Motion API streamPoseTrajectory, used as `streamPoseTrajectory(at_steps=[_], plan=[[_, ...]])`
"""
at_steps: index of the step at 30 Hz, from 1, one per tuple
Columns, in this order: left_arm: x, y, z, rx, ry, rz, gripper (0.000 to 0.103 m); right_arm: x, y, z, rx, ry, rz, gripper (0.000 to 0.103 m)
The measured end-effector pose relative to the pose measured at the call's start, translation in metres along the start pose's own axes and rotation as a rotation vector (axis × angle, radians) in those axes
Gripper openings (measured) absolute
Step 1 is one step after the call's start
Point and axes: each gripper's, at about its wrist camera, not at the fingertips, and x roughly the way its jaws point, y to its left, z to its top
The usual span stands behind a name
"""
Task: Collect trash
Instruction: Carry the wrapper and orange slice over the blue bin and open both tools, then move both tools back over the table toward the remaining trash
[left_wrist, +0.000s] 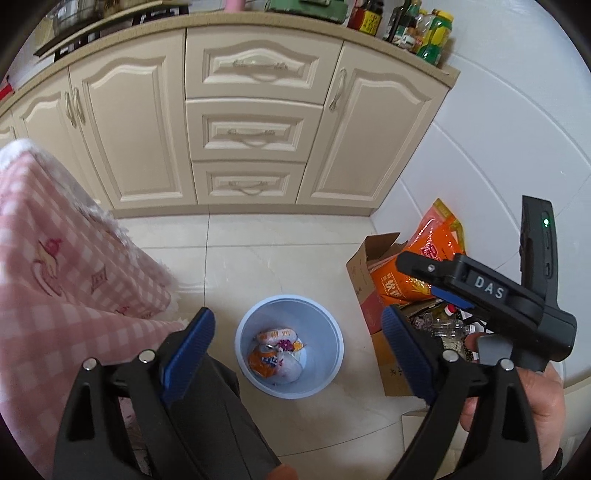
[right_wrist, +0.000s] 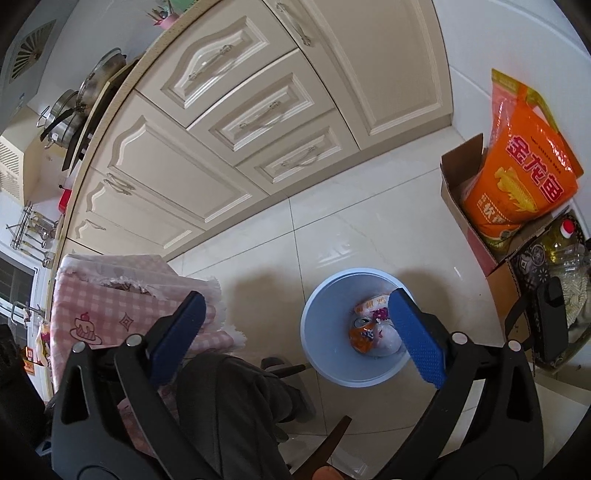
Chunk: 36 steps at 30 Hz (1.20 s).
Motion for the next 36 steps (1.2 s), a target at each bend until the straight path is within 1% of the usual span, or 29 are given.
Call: streamPoseTrajectory(at_steps=[5, 9, 12, 15, 18, 22, 27, 33, 36], plan=[[-0.028, -0.005, 0.002, 0.019, -0.044, -0.002, 0.090, -0.020, 0.021, 0.003, -0.036, -0.036, 0.018, 0.097], [-0.063, -0.005, 0.003, 0.024, -0.109, -0.003, 0.090, -0.039, 0.050, 0.004, -0.090, -0.067, 0.043, 0.097], [-0.094, 0.002, 0.002, 0.023, -0.167, 0.015, 0.090, -0.054, 0.075, 0.003, -0.135, -0.091, 0.069, 0.097], [-0.120, 0.012, 0.002, 0.008, -0.208, 0.035, 0.090, -0.065, 0.100, 0.000, -0.173, -0.111, 0.098, 0.097], [-0.153, 0.027, 0.000, -0.011, -0.267, 0.066, 0.090, -0.073, 0.129, -0.006, -0.217, -0.122, 0.126, 0.097], [-0.188, 0.051, -0.005, -0.038, -0.325, 0.113, 0.090, -0.080, 0.172, -0.016, -0.284, -0.126, 0.169, 0.097], [-0.236, 0.090, -0.020, -0.103, -0.410, 0.198, 0.090, -0.087, 0.234, -0.035, -0.382, -0.122, 0.235, 0.097], [-0.281, 0.136, -0.042, -0.166, -0.468, 0.287, 0.090, -0.095, 0.306, -0.066, -0.508, -0.112, 0.315, 0.097], [-0.303, 0.162, -0.055, -0.213, -0.501, 0.322, 0.090, -0.097, 0.339, -0.083, -0.571, -0.102, 0.352, 0.097]])
